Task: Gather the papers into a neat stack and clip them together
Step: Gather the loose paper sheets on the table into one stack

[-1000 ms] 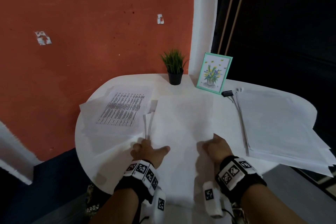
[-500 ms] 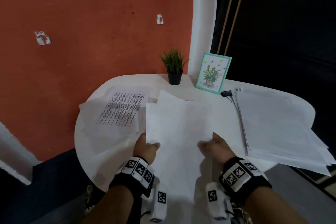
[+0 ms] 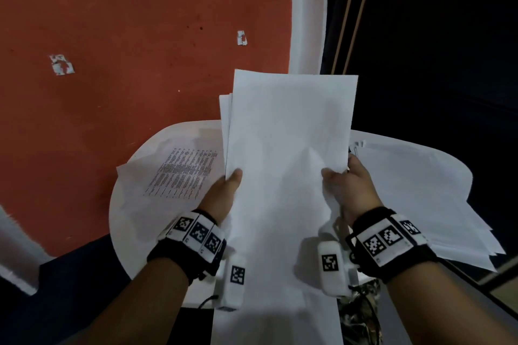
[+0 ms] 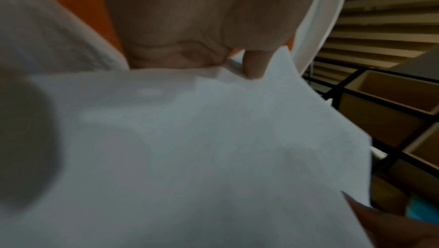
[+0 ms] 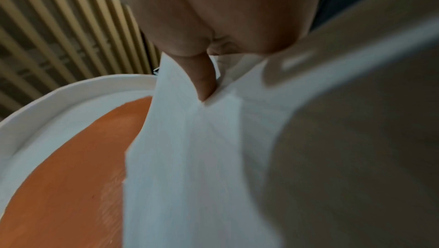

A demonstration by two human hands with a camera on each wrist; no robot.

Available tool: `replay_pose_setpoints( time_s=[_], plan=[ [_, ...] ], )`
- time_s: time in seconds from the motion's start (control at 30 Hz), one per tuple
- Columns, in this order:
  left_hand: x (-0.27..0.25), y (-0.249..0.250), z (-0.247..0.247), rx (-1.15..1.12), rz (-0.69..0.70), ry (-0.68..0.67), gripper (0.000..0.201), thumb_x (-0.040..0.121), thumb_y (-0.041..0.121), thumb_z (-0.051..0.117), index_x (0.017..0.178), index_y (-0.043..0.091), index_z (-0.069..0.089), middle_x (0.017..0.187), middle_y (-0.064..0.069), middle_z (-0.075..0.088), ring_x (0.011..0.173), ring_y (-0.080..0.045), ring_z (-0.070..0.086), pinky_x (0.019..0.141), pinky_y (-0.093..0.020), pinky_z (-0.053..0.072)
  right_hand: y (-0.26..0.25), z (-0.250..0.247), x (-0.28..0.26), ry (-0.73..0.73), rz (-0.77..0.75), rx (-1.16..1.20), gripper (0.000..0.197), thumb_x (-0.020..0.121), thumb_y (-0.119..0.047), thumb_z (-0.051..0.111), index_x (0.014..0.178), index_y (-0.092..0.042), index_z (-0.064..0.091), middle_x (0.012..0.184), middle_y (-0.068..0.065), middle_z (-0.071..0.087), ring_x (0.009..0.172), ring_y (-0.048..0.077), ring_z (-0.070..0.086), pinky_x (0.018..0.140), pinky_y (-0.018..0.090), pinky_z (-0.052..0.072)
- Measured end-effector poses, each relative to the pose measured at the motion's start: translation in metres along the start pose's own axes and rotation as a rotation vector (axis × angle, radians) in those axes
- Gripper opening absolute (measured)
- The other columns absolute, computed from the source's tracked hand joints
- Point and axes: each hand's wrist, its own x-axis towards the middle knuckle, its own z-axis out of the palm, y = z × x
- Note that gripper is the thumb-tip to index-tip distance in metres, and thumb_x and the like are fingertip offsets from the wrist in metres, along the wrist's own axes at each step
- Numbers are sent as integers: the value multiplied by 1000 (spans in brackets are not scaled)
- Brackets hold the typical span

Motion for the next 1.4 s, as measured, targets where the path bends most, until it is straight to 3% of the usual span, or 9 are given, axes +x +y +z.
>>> replay_pose_setpoints(
  time_s=[0.17, 0.33, 0.43, 0.53, 0.7, 0.93, 1.1, 1.27, 1.4],
  plan=[
    [-11, -23, 10, -23, 121, 21, 27, 95, 16, 50, 120, 16, 61, 114, 0, 66, 115, -23, 58, 107, -45, 40, 13, -25, -7, -56, 118, -3, 35, 83, -2, 63, 116, -15, 62, 107, 10, 72, 99, 31, 67, 92, 45, 52],
    [-8, -18, 29, -34, 185, 90, 29, 95, 15, 50, 122, 13, 60, 119, -2, 64, 114, -23, 58, 105, -43, 41, 47, -49, -14, -123, 234, -213, 31, 85, -16, 66, 115, -10, 63, 105, 7, 70, 101, 26, 63, 89, 37, 49],
    [-8, -20, 42, 64, 226, 8, 23, 94, 15, 52, 116, 15, 61, 113, -2, 66, 105, -20, 61, 95, -35, 48, 58, -67, -4, -4, 198, -249, 48, 72, -27, 71, 115, -6, 60, 111, 21, 67, 104, 39, 63, 97, 51, 48],
    [-3, -27, 41, 161, 152, -70, 13, 91, 24, 58, 104, 23, 59, 108, -5, 67, 89, -21, 65, 75, -31, 50, 44, -95, 6, 102, 167, -168, 17, 87, -1, 56, 100, -6, 64, 97, 25, 69, 87, 41, 67, 85, 56, 53],
    [8, -51, 9, 677, 71, -125, 41, 86, 31, 64, 124, 19, 54, 122, -7, 61, 116, -22, 55, 99, -27, 38, 29, -180, 41, 307, 173, -387, 12, 79, -12, 63, 90, -9, 64, 104, 23, 66, 96, 42, 64, 91, 58, 50],
    [17, -80, -22, 1051, -90, -108, 95, 64, 69, 66, 143, 31, 31, 149, -5, 34, 136, -28, 33, 112, -42, 31, 10, -241, 60, 499, 358, -821, 39, 96, -5, 45, 131, 11, 46, 136, 26, 48, 128, 37, 45, 106, 37, 33],
    [16, -87, -19, 1132, -176, -126, 120, 58, 73, 67, 150, 18, 13, 154, -8, 20, 140, -29, 23, 115, -42, 26, 29, -270, 79, 495, 444, -1023, 46, 89, -9, 60, 130, 9, 48, 127, 32, 54, 110, 44, 53, 93, 42, 40],
    [10, -83, -12, 1196, -205, -39, 113, 60, 77, 62, 144, 13, 23, 145, -11, 27, 134, -32, 26, 110, -41, 31, 37, -256, 86, 548, 551, -1290, 65, 80, -30, 69, 130, 2, 41, 131, 30, 43, 113, 43, 45, 98, 50, 39],
    [7, -79, -2, 1120, -240, 30, 96, 70, 71, 58, 138, 7, 35, 138, -16, 34, 131, -34, 30, 106, -39, 33, 28, -199, 80, 373, 283, -1443, 63, 84, -35, 61, 136, -8, 38, 130, 27, 48, 120, 43, 45, 97, 46, 40]
  ],
)
